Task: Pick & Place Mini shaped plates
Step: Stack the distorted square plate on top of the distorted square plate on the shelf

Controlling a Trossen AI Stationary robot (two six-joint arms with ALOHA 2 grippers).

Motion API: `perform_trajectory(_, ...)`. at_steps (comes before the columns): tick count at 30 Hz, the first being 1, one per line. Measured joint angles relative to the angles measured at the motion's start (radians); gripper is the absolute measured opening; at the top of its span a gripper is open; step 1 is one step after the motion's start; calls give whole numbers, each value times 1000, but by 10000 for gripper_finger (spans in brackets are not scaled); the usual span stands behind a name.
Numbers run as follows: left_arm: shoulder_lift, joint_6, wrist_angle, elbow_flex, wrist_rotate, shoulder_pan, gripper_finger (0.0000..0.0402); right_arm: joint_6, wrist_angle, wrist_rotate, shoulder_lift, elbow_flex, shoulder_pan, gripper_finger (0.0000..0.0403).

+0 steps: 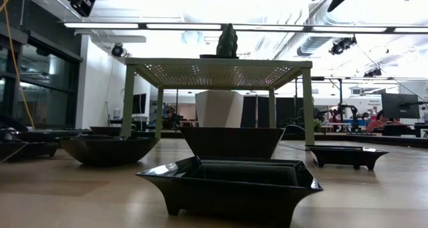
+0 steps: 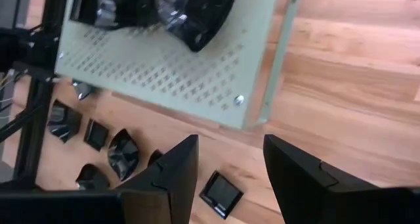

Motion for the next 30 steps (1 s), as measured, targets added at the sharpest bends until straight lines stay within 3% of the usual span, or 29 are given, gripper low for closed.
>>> perform_trajectory(9, 0, 4, 0, 0, 0, 0, 108, 133, 2, 33, 69, 0, 213, 167)
perform_trajectory(17, 0, 4, 0, 0, 0, 0, 108, 244, 2, -64, 190, 0, 324, 167)
perform_trajectory(30, 0, 5, 0, 0, 0, 0, 108, 424, 40, -294, 359, 0, 401, 167)
